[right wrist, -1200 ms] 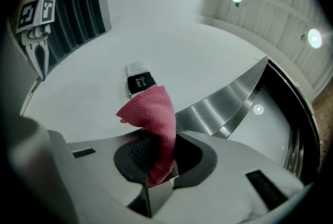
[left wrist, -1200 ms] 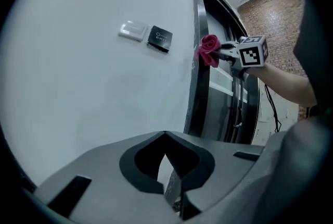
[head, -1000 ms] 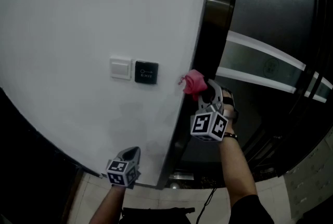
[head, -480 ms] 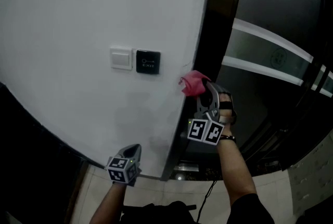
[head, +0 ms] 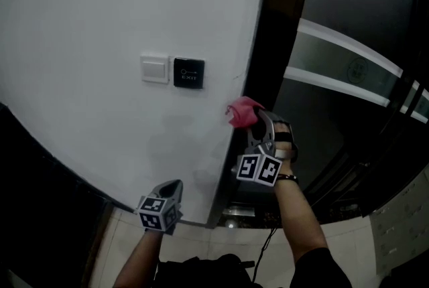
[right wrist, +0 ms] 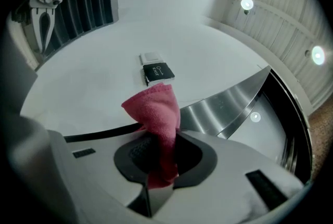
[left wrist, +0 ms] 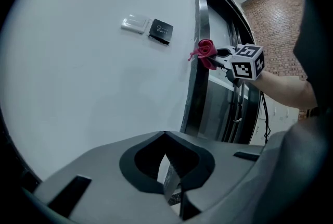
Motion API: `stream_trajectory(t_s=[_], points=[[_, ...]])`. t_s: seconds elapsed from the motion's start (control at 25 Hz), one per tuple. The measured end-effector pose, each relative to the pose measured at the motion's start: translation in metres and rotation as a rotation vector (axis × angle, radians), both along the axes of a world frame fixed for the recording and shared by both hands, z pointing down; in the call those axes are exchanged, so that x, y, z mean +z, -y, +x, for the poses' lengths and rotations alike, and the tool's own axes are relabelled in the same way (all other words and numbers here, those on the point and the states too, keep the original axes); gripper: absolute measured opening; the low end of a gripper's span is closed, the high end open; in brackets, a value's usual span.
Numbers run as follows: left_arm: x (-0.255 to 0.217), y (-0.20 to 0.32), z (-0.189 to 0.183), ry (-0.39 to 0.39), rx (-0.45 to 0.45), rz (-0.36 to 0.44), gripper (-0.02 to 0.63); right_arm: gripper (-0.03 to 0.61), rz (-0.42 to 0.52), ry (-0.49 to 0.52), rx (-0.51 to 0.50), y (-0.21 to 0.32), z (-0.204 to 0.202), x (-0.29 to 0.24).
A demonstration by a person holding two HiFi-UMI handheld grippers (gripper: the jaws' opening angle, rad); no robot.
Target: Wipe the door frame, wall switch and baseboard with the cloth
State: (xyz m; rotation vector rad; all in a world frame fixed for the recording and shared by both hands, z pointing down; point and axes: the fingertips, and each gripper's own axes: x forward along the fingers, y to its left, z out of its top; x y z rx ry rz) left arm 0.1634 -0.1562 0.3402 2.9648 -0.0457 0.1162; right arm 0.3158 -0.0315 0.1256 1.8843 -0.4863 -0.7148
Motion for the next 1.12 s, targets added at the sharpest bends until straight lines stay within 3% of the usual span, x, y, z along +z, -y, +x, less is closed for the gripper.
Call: stream_trajectory(t_s=[0.36, 0.52, 1.12], points=[[-0.012, -0.016, -0.004, -0.023, 0.016, 0.036, -0.009, 0.058, -0.073, 0.092, -0.004, 0.004, 0.000, 0.047], [-0.018, -0.018, -0.009, -0.038, 0.014, 0.016, -0.008, 0.058, -0.109, 0.118, -0.006, 0.009, -0.001, 0.063], [-0.004, -0.014, -0.032, 0.003, -0.044, 0.017, -0.008, 0.059, -0.141, 0.177, -0.038, 0.012, -0.003, 0.119]])
